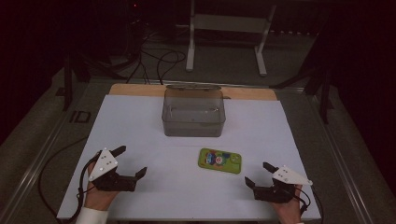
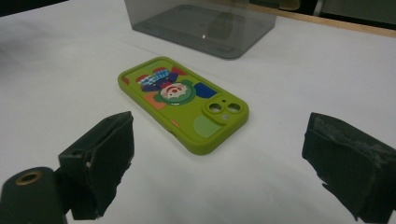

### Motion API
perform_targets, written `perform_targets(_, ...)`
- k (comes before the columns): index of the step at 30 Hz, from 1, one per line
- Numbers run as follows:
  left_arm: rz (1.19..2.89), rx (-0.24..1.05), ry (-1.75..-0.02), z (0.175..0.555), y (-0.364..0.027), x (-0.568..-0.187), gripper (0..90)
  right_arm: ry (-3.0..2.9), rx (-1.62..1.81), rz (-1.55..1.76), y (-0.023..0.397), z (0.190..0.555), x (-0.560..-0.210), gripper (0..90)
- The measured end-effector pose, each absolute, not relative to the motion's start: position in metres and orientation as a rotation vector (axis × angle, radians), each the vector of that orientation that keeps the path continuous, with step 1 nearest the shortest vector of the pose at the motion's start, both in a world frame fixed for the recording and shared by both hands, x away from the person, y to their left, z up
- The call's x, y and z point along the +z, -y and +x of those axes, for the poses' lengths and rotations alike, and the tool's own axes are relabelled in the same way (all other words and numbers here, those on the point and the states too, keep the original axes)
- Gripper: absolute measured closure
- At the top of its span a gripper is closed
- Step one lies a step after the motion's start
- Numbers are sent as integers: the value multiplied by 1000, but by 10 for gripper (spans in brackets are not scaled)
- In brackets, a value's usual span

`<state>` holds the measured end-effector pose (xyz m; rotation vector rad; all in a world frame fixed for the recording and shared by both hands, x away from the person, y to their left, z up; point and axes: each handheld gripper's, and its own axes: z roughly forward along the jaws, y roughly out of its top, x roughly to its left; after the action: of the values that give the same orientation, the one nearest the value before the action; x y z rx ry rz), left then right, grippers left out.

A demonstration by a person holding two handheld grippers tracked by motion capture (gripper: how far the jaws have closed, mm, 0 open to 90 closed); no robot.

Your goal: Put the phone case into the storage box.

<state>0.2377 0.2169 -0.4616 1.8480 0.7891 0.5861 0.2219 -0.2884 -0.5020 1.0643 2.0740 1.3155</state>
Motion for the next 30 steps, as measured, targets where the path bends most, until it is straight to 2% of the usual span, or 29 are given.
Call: perform_targets(30,1969,525,-657,287,-178,-437,0,-2078,1319,1068,290,222,-502,92)
